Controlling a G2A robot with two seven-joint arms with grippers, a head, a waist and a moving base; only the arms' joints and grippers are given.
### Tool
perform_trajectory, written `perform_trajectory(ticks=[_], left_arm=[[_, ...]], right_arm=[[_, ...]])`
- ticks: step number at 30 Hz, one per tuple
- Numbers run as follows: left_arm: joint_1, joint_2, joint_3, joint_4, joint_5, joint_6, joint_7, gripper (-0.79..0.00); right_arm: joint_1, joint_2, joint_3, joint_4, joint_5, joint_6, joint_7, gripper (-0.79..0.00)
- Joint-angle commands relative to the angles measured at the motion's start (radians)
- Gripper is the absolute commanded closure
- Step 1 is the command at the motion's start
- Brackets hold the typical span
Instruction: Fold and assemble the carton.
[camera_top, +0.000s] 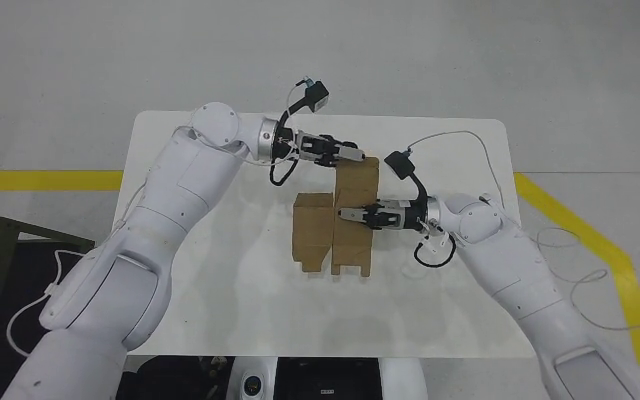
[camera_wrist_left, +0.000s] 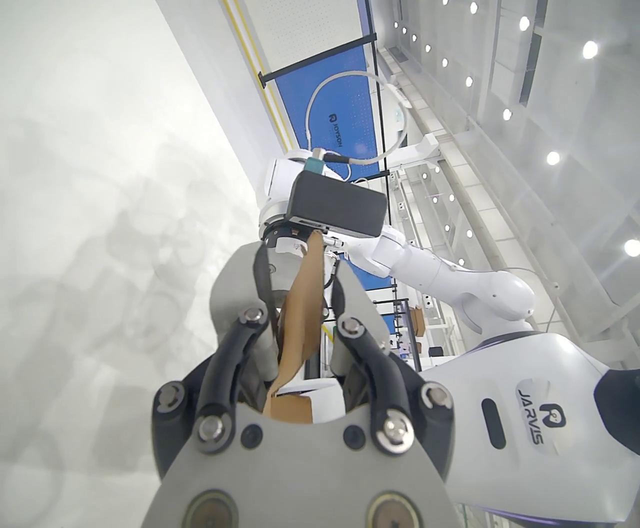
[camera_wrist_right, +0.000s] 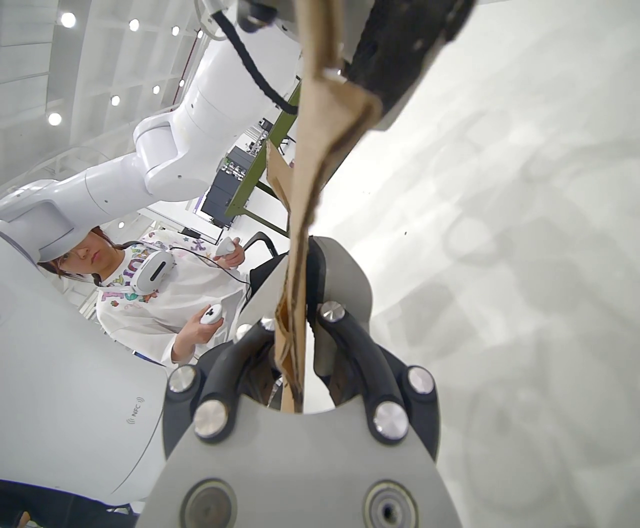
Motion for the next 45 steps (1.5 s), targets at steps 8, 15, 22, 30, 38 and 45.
perform_trajectory(ticks=[8, 15, 22, 30, 38, 45], left_arm=[[0.033, 0.059, -0.086, -0.006, 0.126, -0.041, 0.053, -0.785], [0.133, 0.116, -0.174, -0.093, 0.176, -0.014, 0.053, -0.785], [0.23, 0.147, -0.214, -0.228, 0.231, 0.043, 0.069, -0.785], [0.278, 0.156, -0.208, -0.318, 0.268, 0.083, 0.073, -0.785], [0.278, 0.155, -0.198, -0.326, 0.272, 0.089, 0.055, 0.0], [0.283, 0.159, -0.205, -0.333, 0.261, 0.091, 0.036, 0.0]], right_arm=[[-0.001, -0.002, 0.034, 0.038, 0.036, -0.024, -0.077, 0.0], [-0.013, 0.002, 0.073, 0.048, 0.019, -0.01, -0.141, 0.0], [-0.027, -0.002, 0.085, 0.038, 0.022, 0.012, -0.193, 0.0], [-0.038, -0.009, 0.091, 0.034, 0.033, 0.035, -0.223, 0.0], [-0.044, -0.016, 0.094, 0.03, 0.046, 0.042, -0.228, 0.0], [-0.043, -0.019, 0.101, 0.034, 0.043, 0.045, -0.221, 0.0]])
